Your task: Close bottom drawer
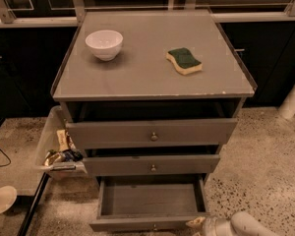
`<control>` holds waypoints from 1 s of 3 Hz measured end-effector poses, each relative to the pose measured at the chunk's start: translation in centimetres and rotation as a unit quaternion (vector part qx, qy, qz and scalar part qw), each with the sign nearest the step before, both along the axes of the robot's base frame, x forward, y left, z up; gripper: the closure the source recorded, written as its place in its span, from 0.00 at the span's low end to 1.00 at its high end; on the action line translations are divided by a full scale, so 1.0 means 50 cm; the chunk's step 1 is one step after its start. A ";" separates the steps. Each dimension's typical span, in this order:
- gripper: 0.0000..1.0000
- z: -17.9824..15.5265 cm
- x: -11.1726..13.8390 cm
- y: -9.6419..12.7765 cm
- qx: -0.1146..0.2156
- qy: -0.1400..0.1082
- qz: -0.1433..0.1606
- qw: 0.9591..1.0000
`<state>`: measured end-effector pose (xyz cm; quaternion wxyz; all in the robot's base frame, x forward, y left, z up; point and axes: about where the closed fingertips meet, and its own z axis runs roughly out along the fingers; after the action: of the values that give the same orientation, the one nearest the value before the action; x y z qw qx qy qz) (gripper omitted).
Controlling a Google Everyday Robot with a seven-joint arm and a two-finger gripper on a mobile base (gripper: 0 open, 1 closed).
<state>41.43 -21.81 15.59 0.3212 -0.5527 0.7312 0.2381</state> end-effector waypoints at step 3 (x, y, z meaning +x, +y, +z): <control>0.61 0.028 0.169 0.023 -0.024 -0.068 0.046 0.996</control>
Offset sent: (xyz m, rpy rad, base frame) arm 0.0935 0.0070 0.0123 -0.0297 -0.1686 0.0783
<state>49.87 -20.64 16.99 0.3456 -0.6087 0.6866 0.1965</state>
